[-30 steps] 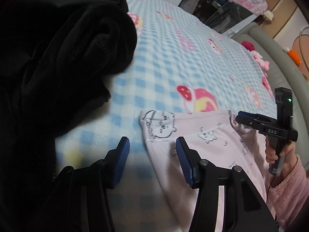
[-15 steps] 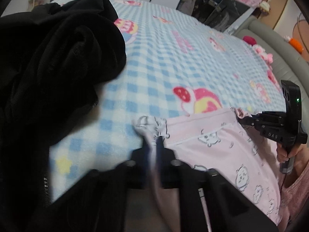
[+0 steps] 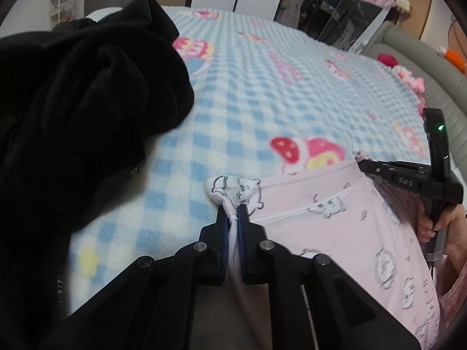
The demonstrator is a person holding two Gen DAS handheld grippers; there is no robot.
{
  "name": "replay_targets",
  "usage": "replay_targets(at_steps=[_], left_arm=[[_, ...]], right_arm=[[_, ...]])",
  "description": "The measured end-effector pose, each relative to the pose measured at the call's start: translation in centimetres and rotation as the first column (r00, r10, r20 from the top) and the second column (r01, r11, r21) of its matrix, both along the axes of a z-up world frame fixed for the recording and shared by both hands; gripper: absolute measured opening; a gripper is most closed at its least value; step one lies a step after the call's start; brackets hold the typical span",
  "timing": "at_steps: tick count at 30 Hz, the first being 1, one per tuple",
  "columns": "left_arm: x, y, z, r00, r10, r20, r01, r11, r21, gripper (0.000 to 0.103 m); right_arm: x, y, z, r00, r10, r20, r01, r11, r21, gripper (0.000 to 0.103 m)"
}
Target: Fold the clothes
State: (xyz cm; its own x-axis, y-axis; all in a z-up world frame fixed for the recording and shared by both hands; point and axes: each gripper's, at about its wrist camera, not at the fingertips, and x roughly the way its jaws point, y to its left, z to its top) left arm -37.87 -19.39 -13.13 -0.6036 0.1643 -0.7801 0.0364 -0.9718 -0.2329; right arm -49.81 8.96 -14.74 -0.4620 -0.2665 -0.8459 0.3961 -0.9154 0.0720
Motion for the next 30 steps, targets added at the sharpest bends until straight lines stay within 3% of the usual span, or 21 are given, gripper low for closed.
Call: replay_targets(at_steps=[3,6,8,9,11,14,18,19,20,23,28,30], left_arm=[[0.2,-1.1,0.0,0.999,0.017,0.027,-0.019,0.998,0.06,0.011],[2.3,-2.5,1.5,0.997,0.064,0.047,-0.071,0.984,0.163,0.018],[4.8,-3.2,2.6,0.996,0.08,0.046,-0.088,0.969,0.23,0.034],[5.8,-3.4,2.8,0.995,0.081,0.057,-0.094,0.959,0.268,0.049],[7.3,-3.5,2.6,0.996,0.047,0.079,-0.072,0.932,0.356,0.051],[8.9,-2.9,1.5,0.994,0.044,0.097,-0.083,0.897,0.434,0.051],[8.6,-0.2,1.1,0.995,-0.018,0.099,-0.02,0.926,0.376,0.046],[8.2,0.3,1.0,0.994,-0.021,0.107,-0.017,0.941,0.338,0.024],[7.8,0.8,0.8,0.993,-0.023,0.12,-0.014,0.954,0.298,0.009],[7.2,0.8,0.4,0.988,-0.022,0.154,-0.023,0.958,0.286,0.008],[8.5,-0.9,1.4,0.984,-0.023,0.175,-0.015,0.977,0.214,0.007],[8.8,-2.4,1.5,0.985,-0.019,0.169,-0.025,0.967,0.253,0.008]], right_arm=[[0.3,-0.6,-1.1,0.999,0.008,-0.039,-0.006,0.999,0.041,0.004],[1.2,-0.3,1.3,0.997,0.007,-0.076,-0.004,0.999,0.04,0.015],[2.2,0.4,3.8,0.994,-0.007,-0.11,0.009,1.0,0.016,0.026],[3.0,0.7,5.2,0.991,-0.014,-0.133,0.014,1.0,0.004,0.027],[5.1,0.8,7.9,0.985,-0.02,-0.173,0.018,1.0,-0.012,0.027],[8.7,-0.5,10.0,0.989,0.013,-0.148,-0.015,1.0,-0.01,0.027],[13.1,-3.1,9.0,0.997,0.064,-0.045,-0.067,0.996,-0.064,0.027],[13.9,-3.8,8.1,0.997,0.078,-0.015,-0.078,0.995,-0.069,0.027],[14.7,-4.5,7.2,0.996,0.091,0.014,-0.09,0.993,-0.074,0.027],[17.0,-6.7,4.6,0.987,0.13,0.089,-0.123,0.989,-0.078,0.027],[16.4,-7.5,1.9,0.99,0.11,0.084,-0.11,0.994,-0.006,0.027],[15.9,-7.0,2.3,0.993,0.093,0.075,-0.091,0.996,-0.021,0.027]])
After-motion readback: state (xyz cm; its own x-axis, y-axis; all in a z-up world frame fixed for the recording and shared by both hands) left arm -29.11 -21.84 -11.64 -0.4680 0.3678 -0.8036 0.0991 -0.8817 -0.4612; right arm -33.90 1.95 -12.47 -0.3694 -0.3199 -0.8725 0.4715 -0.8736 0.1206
